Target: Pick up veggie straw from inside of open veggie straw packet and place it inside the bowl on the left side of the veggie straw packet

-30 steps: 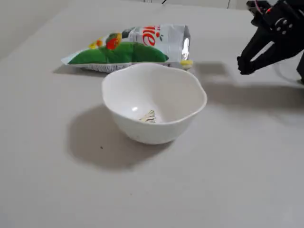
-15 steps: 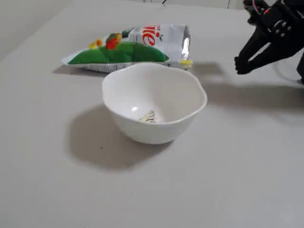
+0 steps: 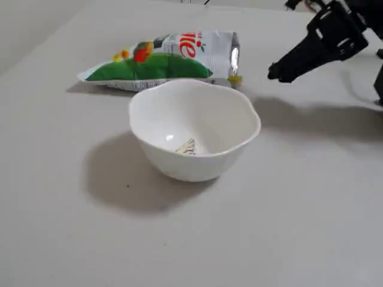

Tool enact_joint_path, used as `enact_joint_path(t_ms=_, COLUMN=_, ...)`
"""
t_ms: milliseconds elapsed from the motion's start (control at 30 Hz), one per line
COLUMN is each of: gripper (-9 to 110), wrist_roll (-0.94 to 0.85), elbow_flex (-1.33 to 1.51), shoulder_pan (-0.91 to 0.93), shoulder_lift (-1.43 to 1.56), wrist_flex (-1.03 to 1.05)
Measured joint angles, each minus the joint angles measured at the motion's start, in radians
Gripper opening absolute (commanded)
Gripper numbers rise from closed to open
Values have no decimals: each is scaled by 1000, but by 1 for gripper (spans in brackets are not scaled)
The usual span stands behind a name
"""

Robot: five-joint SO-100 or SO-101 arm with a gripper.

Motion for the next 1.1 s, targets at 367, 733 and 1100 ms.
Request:
enact_joint_path(t_ms=367, gripper=18, wrist_roll=-146, elbow_flex=-216, shoulder_pan=63, shoulder_lift=-497, wrist_flex=-190)
enact_joint_path(t_ms=733, gripper=17, wrist_roll=-204, elbow_flex=-367, shoulder_pan=92, shoulder_lift=-758, wrist_flex=-279)
enact_joint_path(t_ms=1100, gripper=17, wrist_roll=-265, elbow_flex=-434, shoulder_pan=123, shoulder_lift=-891, wrist_flex=-337)
